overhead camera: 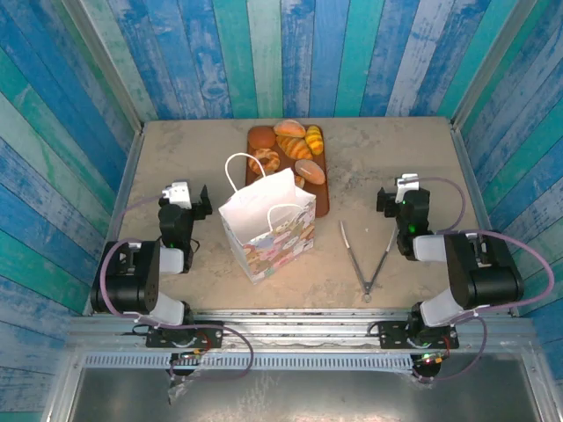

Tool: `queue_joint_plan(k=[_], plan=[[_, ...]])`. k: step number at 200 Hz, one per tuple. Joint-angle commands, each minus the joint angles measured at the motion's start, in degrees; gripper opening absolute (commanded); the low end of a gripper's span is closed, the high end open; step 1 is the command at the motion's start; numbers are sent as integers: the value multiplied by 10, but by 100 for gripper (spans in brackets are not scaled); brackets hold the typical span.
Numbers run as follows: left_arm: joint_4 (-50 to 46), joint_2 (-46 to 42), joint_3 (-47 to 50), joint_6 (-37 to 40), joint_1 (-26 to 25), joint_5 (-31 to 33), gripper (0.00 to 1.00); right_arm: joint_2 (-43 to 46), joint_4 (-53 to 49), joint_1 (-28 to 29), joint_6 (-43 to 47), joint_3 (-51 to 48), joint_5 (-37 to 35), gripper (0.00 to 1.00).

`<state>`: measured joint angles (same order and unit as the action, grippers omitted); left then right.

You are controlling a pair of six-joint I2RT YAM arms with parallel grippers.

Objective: Place the fake bread into the paper bag

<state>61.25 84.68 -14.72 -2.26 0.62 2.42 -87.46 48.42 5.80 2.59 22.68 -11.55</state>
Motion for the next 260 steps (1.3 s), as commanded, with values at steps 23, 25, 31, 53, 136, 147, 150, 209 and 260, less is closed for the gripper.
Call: queue_joint_plan(k=[23, 25, 31, 53, 136, 147, 150, 209, 260], plan=[[0, 14, -9, 8, -2, -5, 94, 7, 3, -2, -4, 2, -5, 100], [1, 13, -9, 7, -2, -6, 94, 7, 3, -2, -4, 2, -5, 100], [1, 13, -9, 8, -2, -6, 94, 8, 3, -2, -4, 2, -4, 100], [1, 13, -9, 7, -2, -5, 94, 7, 3, -2, -4, 2, -5, 100], [0, 14, -10, 7, -2, -5, 94, 5, 2, -2, -4, 3, -4, 100], [-1, 14, -10, 7, -1, -5, 94, 6, 2, -2, -4, 3, -4, 100], [0, 14, -10, 7, -2, -5, 94, 6, 2, -2, -5, 3, -4, 100], [-129, -92, -38, -17, -2, 46, 94, 60, -57, -2, -16, 12, -29, 100], [-454, -196, -221, -122, -2, 56, 94, 213, -245, -2, -58, 36, -21, 100]])
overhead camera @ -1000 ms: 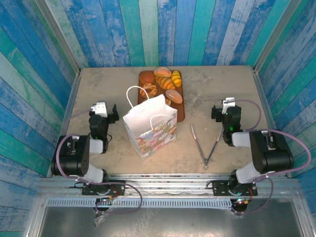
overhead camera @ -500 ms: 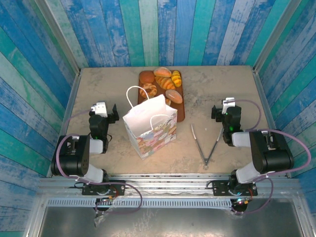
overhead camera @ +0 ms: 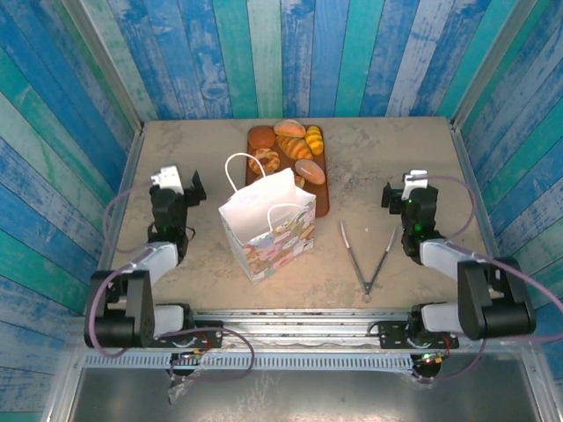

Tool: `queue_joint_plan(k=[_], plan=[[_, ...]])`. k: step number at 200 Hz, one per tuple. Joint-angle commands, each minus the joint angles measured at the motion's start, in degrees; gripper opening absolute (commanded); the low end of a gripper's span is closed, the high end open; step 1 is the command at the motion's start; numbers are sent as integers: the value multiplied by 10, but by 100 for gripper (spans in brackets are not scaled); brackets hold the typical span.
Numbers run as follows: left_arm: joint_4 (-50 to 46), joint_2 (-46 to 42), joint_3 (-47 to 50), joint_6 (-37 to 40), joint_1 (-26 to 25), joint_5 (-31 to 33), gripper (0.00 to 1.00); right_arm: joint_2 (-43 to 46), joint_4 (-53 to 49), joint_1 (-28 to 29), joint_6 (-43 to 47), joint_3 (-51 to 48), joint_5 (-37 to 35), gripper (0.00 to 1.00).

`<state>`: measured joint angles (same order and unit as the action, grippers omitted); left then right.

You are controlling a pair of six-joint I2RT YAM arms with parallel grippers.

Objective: Place the fake bread into the paper bag

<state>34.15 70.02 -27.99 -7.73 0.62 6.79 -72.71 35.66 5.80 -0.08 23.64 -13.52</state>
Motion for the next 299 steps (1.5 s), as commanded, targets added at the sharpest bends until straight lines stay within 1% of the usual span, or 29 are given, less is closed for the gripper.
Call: queue_joint_plan(k=[1, 17, 44, 80, 110, 130, 153, 169, 185, 201, 237, 247, 267, 299], plan=[[-189, -50, -92, -69, -2, 11, 94, 68, -123, -2, -32, 28, -1, 100], [-274, -66, -148, -98, -1, 8, 94, 123, -206, -2, -38, 51, 13, 100], [-376, -108, -221, -111, -1, -19, 94, 202, -324, -2, -40, 97, 28, 100], [-528, -134, -337, -90, 0, -67, 94, 268, -419, -1, -52, 125, 44, 100], [-646, -145, -430, -59, 0, -120, 94, 288, -489, -2, -63, 150, 72, 100], [-714, -151, -483, -34, 0, -183, 95, 285, -526, -2, -67, 171, 95, 100], [-764, -153, -517, -14, -1, -289, 100, 273, -554, -2, -67, 190, 120, 100], [-790, -153, -521, 2, -1, -345, 96, 270, -560, -2, -66, 194, 130, 100], [-818, -146, -519, 21, -6, -371, 92, 269, -556, -2, -68, 189, 131, 100], [-834, -136, -515, 36, -21, -384, 91, 267, -546, -2, -73, 181, 129, 100], [-832, -105, -512, 43, -73, -391, 89, 252, -540, -1, -80, 176, 133, 100], [-836, -93, -515, 47, -95, -378, 90, 250, -540, -2, -79, 176, 133, 100], [-852, -72, -522, 55, -134, -332, 89, 247, -540, -2, -79, 175, 132, 100], [-885, -72, -521, 60, -147, -281, 87, 242, -536, -2, -66, 180, 120, 100]])
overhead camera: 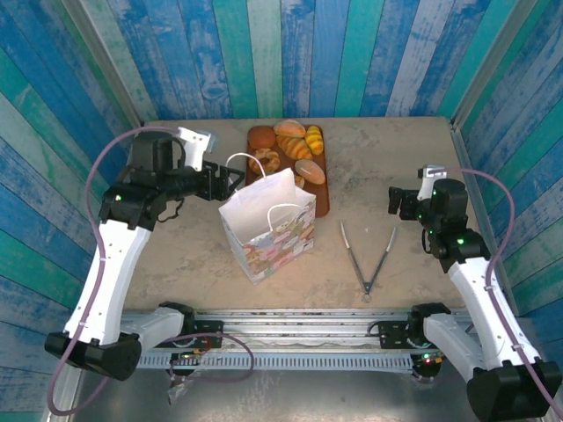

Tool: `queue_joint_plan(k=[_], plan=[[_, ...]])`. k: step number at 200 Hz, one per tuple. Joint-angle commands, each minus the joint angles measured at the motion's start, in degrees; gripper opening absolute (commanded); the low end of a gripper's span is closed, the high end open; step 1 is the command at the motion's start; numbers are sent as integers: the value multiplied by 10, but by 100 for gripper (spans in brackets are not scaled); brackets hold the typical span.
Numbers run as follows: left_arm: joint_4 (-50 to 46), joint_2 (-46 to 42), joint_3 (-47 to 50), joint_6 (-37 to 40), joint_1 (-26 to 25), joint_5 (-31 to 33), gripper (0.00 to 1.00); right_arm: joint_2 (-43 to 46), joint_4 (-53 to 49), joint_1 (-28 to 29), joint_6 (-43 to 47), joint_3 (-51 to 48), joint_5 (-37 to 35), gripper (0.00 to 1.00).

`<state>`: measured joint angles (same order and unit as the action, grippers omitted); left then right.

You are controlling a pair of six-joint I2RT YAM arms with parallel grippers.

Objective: Place the fake bread into the paper bag

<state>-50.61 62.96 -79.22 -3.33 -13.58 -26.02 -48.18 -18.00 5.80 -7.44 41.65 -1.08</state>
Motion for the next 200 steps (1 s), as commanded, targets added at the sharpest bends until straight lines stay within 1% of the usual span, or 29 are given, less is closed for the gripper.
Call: queue_joint_plan(k=[1, 25, 56, 77, 94, 125, 160, 183, 200], plan=[[-39, -2, -9, 16, -5, 48, 87, -4, 0, -2, 8, -1, -5, 100], [-66, -4, 12, 26, -11, 59, 87, -13, 8, -2, 11, 0, -8, 100], [-52, 4, 49, 28, -33, 52, 86, -28, 9, -2, 11, 5, -8, 100], [-31, 11, 58, 27, -38, 45, 84, -31, 9, -2, 8, 7, -8, 100], [-24, 24, 56, 33, -40, 38, 81, -31, 10, -2, 7, 5, -8, 100], [-21, 53, 56, 40, -44, 30, 71, -33, 10, -2, 12, 2, -15, 100], [-21, 71, 56, 42, -46, 34, 56, -39, 14, -2, 13, 0, -18, 100], [-15, 73, 56, 40, -46, 29, 44, -45, 15, -2, 10, -1, -18, 100], [-14, 73, 54, 39, -46, 26, 31, -45, 15, -2, 9, -2, -18, 100]])
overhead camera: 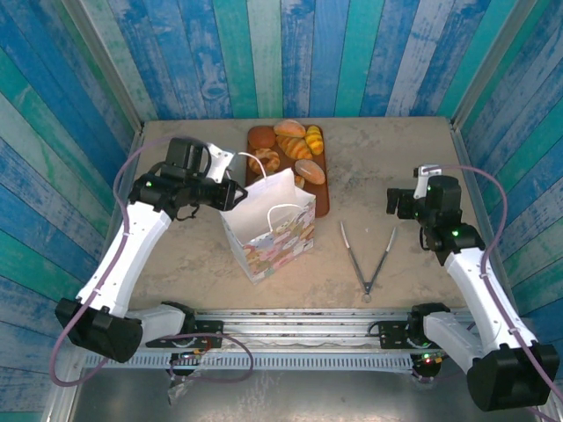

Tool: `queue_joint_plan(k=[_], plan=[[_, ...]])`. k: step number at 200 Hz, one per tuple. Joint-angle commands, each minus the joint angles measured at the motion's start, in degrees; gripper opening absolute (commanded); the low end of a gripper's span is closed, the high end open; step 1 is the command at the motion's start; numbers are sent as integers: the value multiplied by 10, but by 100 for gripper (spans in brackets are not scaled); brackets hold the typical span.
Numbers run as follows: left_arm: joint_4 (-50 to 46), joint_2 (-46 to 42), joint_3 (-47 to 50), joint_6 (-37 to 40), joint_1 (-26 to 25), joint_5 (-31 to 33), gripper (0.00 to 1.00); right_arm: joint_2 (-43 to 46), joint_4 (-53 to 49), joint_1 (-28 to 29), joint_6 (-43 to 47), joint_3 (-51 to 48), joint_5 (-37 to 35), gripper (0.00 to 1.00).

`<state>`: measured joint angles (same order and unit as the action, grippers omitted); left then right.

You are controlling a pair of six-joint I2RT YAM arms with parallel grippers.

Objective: Place the fake bread into the paper bag

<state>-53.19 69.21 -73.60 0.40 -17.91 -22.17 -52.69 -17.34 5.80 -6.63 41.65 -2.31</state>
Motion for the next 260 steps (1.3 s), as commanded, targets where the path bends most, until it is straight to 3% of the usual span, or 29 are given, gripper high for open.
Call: queue_joint_plan(k=[1, 58, 123, 174, 225, 260], plan=[[12, 10, -3, 2, -3, -13, 31, 0, 9, -2, 1, -2, -6, 100], [-1, 0, -19, 2, -3, -9, 0, 8, 8, -2, 4, -7, -10, 100], [-8, -77, -99, -37, -3, 56, 0, 35, -5, -2, -1, 9, -16, 100], [7, -105, -175, -93, -3, 149, 0, 21, -102, -2, 10, 92, -12, 100], [15, -110, -186, -168, -3, 334, 0, -33, -243, -2, 13, 178, 1, 100], [47, -114, -151, -175, -3, 408, 0, -61, -288, -2, -21, 169, 17, 100]])
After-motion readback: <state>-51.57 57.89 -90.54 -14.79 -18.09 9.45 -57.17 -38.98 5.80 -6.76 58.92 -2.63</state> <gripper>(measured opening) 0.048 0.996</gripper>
